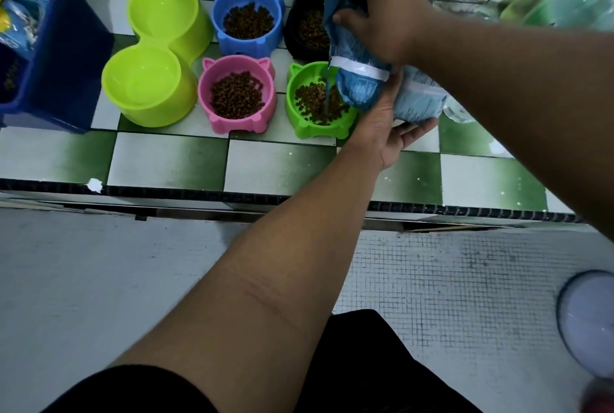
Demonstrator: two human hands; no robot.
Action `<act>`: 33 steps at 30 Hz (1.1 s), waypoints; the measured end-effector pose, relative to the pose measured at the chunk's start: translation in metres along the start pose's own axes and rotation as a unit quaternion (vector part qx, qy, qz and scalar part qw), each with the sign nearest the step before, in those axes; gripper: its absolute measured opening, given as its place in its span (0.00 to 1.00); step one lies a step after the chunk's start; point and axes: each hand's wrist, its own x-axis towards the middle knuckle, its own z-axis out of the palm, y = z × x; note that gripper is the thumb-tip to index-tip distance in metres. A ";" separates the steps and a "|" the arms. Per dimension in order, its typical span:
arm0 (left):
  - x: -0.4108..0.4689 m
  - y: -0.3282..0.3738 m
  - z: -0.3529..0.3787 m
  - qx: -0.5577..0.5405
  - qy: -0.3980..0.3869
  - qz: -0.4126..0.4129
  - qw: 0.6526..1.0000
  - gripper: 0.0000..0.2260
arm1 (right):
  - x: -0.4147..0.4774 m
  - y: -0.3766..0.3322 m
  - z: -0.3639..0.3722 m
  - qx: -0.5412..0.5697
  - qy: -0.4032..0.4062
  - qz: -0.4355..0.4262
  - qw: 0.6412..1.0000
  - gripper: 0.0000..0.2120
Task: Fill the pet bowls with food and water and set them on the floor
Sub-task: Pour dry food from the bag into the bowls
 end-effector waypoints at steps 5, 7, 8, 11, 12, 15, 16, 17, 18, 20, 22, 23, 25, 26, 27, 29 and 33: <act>-0.003 -0.002 0.000 0.016 0.008 0.012 1.000 0.27 | -0.004 0.000 -0.005 -0.005 0.010 -0.007 1.000 0.14; -0.004 -0.002 -0.002 0.026 0.010 0.017 0.999 0.27 | -0.006 -0.001 -0.006 -0.005 0.011 -0.008 1.000 0.14; -0.005 -0.002 -0.002 0.030 0.009 0.017 0.999 0.27 | -0.007 -0.001 -0.006 -0.003 0.012 -0.008 1.000 0.14; -0.009 -0.005 -0.003 0.045 0.001 0.014 0.999 0.26 | -0.013 0.000 -0.011 0.005 0.016 0.004 1.000 0.14; -0.010 -0.005 -0.003 0.052 0.001 0.014 0.999 0.26 | -0.016 0.002 -0.013 0.012 0.018 0.013 1.000 0.13; -0.015 -0.003 -0.005 0.084 0.013 0.020 0.996 0.30 | -0.028 0.010 -0.021 0.040 0.046 0.043 0.997 0.10; -0.017 -0.001 -0.005 0.103 0.019 0.020 0.994 0.30 | -0.034 0.013 -0.024 0.049 0.059 0.054 0.996 0.11; -0.020 0.001 -0.005 0.122 0.025 0.020 0.992 0.31 | -0.038 0.017 -0.027 0.061 0.072 0.065 0.993 0.12; -0.022 0.003 -0.005 0.138 0.032 0.017 0.990 0.32 | -0.043 0.020 -0.030 0.075 0.083 0.076 0.991 0.13; -0.026 0.007 -0.006 0.168 0.046 0.011 0.985 0.36 | -0.051 0.027 -0.034 0.103 0.106 0.098 0.984 0.13; -0.030 0.011 -0.008 0.199 0.053 0.016 0.978 0.38 | -0.058 0.031 -0.037 0.136 0.131 0.115 0.975 0.10; -0.033 0.014 -0.009 0.212 0.053 0.021 0.976 0.38 | -0.061 0.033 -0.037 0.152 0.145 0.122 0.970 0.08; -0.038 0.019 -0.013 0.229 0.053 0.033 0.971 0.38 | -0.067 0.034 -0.037 0.176 0.165 0.141 0.960 0.06; -0.041 0.021 -0.015 0.235 0.052 0.040 0.970 0.37 | -0.070 0.034 -0.036 0.189 0.175 0.156 0.953 0.06; -0.043 0.024 -0.018 0.243 0.051 0.050 0.967 0.35 | -0.073 0.033 -0.035 0.210 0.185 0.169 0.945 0.07; -0.048 0.031 -0.022 0.264 0.051 0.069 0.961 0.30 | -0.078 0.033 -0.032 0.252 0.205 0.184 0.928 0.08; -0.057 0.042 -0.023 0.309 0.074 0.128 0.940 0.20 | -0.088 0.028 -0.024 0.277 0.246 0.203 0.906 0.08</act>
